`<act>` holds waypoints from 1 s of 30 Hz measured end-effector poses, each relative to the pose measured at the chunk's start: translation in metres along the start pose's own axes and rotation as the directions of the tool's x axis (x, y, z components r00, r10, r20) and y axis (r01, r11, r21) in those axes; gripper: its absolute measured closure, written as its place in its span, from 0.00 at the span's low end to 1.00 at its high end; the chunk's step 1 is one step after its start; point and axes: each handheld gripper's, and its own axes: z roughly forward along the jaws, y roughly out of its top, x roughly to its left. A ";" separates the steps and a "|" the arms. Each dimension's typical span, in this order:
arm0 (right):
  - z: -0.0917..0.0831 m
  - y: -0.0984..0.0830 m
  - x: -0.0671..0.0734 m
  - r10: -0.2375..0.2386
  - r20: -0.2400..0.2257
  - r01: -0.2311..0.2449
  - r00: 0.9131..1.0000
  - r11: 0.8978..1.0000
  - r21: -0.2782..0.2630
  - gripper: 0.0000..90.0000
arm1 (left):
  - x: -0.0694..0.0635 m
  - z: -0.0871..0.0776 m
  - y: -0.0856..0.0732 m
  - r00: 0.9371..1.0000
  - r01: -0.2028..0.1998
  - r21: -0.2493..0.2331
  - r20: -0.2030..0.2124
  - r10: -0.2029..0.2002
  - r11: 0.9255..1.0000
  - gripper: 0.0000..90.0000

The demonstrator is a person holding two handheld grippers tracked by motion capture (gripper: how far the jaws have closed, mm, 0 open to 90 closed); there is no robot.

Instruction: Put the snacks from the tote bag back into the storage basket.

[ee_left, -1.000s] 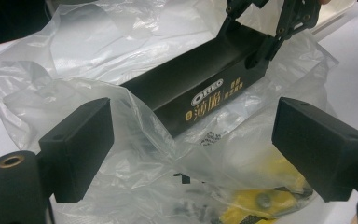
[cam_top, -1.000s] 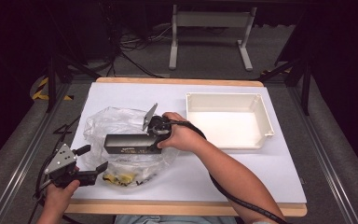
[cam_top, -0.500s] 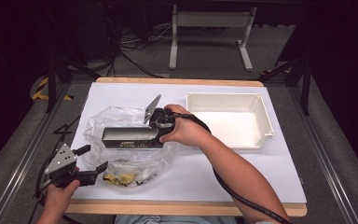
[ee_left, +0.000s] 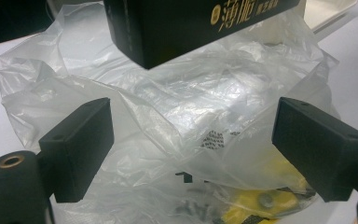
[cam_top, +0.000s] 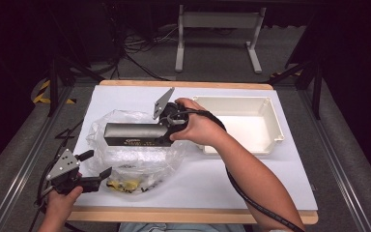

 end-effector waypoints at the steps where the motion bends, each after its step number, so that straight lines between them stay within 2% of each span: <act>1: -0.002 0.000 0.000 -0.005 0.001 0.005 1.000 1.000 -0.002 0.48 | 0.000 0.000 0.000 1.000 0.000 0.000 0.000 0.000 1.000 0.15; 5: -0.010 0.001 0.000 -0.009 0.008 0.009 1.000 1.000 -0.008 0.48 | 0.000 0.000 0.000 1.000 0.001 0.000 -0.003 -0.001 1.000 0.15; 9: -0.020 0.000 -0.001 -0.016 -0.008 0.015 1.000 0.999 -0.034 0.48 | 0.000 0.000 0.000 1.000 0.001 0.003 -0.002 -0.001 1.000 0.15; 14: -0.030 -0.001 0.000 -0.029 -0.008 0.029 1.000 0.999 -0.034 0.48 | 0.000 0.000 0.000 1.000 0.001 0.004 -0.005 -0.001 1.000 0.15; 30: -0.068 -0.022 0.002 -0.023 0.046 0.024 0.999 0.999 -0.027 0.48 | 0.002 0.002 0.002 1.000 0.012 0.006 -0.007 -0.012 1.000 0.16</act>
